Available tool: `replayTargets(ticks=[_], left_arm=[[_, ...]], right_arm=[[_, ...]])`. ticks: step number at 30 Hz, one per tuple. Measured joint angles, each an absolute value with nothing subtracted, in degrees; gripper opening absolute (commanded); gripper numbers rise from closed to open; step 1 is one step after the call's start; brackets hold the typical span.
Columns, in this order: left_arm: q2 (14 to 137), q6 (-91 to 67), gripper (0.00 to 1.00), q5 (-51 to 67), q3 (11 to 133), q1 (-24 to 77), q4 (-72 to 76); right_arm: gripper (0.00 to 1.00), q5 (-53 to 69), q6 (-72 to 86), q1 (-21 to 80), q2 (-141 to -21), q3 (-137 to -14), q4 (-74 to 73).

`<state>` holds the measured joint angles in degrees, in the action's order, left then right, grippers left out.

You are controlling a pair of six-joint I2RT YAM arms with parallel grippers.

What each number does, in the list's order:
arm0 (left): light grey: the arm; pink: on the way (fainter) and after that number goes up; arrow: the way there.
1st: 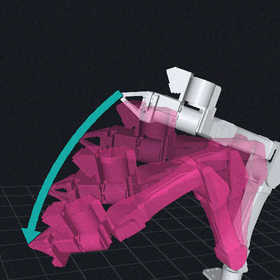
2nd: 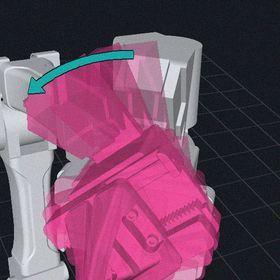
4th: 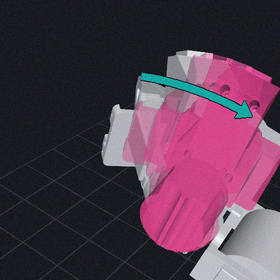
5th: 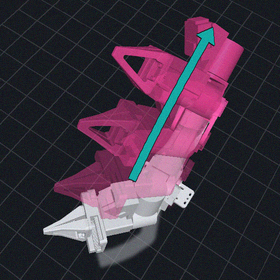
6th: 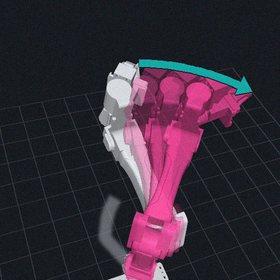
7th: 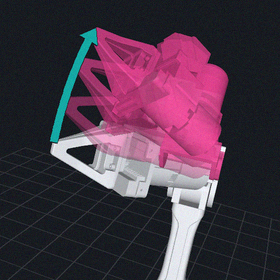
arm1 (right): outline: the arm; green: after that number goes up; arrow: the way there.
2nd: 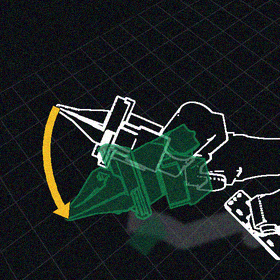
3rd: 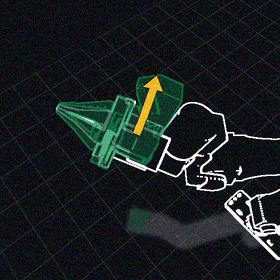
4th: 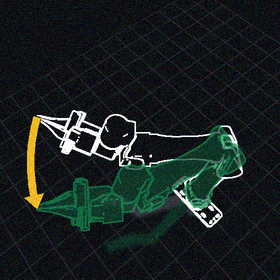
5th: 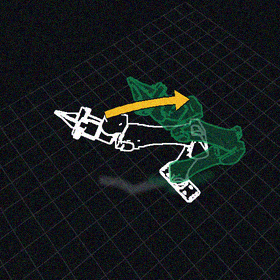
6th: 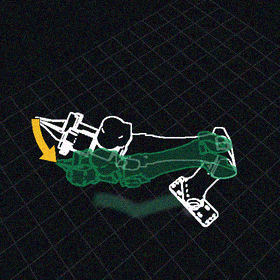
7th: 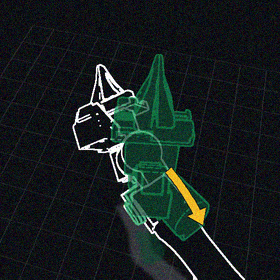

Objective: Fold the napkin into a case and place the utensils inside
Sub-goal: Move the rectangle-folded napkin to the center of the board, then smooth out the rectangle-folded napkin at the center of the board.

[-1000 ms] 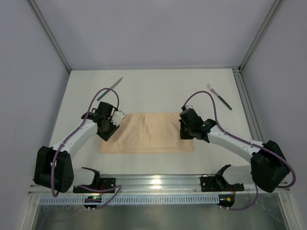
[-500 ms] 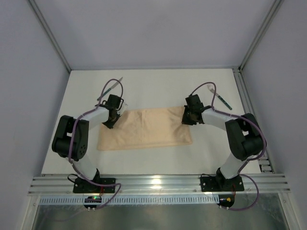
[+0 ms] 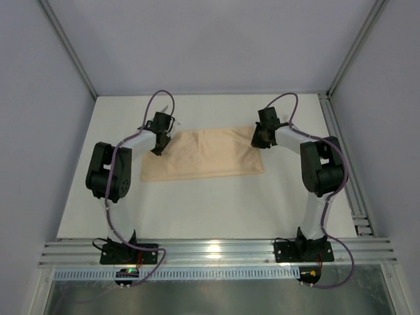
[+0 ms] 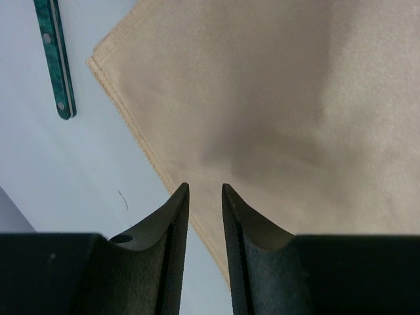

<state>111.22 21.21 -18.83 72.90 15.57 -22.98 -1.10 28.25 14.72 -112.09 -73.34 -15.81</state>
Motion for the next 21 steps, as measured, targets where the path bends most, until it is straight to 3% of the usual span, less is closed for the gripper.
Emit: replayTargets(ticks=[4,10,14,21], left_arm=[[103.6,20.8,0.30,-15.1,69.3,15.6,-24.8],[88.9,20.1,0.29,-11.7,59.2,15.6,-26.8],[89.2,20.1,0.29,-11.3,52.7,15.6,-27.0],[93.0,19.9,0.28,-13.3,50.4,15.7,-25.3]], right_arm=[[0.04,-3.2,24.7,18.0,-110.0,-73.5,-17.7],[0.04,0.4,21.0,31.6,-104.3,-72.5,-16.5],[0.04,4.4,21.1,36.6,-104.6,-71.3,-14.7],[0.04,4.0,23.2,35.8,-106.7,-63.8,-12.8]])
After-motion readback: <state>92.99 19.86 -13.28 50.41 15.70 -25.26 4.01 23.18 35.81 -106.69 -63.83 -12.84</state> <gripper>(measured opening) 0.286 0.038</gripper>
